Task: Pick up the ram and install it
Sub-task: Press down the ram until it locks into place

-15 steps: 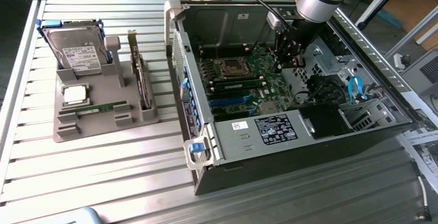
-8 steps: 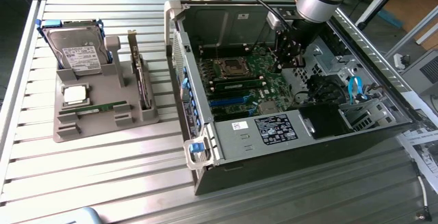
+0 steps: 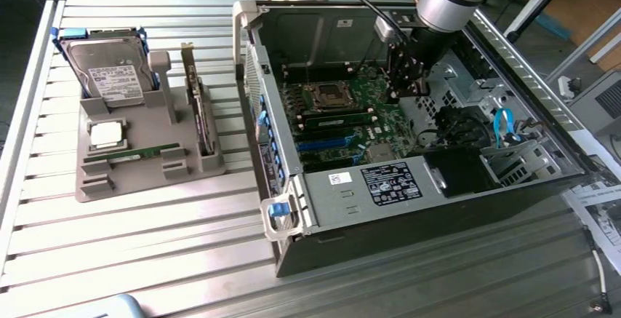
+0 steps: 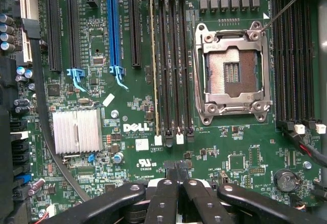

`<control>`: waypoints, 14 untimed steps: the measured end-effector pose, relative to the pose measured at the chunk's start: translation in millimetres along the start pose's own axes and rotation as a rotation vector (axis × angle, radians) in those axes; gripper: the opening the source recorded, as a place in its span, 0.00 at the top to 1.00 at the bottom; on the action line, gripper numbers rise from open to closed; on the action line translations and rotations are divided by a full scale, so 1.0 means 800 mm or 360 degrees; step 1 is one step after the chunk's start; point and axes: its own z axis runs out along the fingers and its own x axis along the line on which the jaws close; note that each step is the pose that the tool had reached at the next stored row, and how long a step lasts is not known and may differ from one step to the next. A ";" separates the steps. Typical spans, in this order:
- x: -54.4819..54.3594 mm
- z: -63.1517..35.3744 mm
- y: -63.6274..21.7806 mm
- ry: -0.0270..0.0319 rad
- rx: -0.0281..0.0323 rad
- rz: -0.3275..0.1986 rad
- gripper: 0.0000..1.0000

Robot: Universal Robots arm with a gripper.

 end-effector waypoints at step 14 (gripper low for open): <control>0.002 0.001 0.029 -0.00009 0.00015 0.0000 0.89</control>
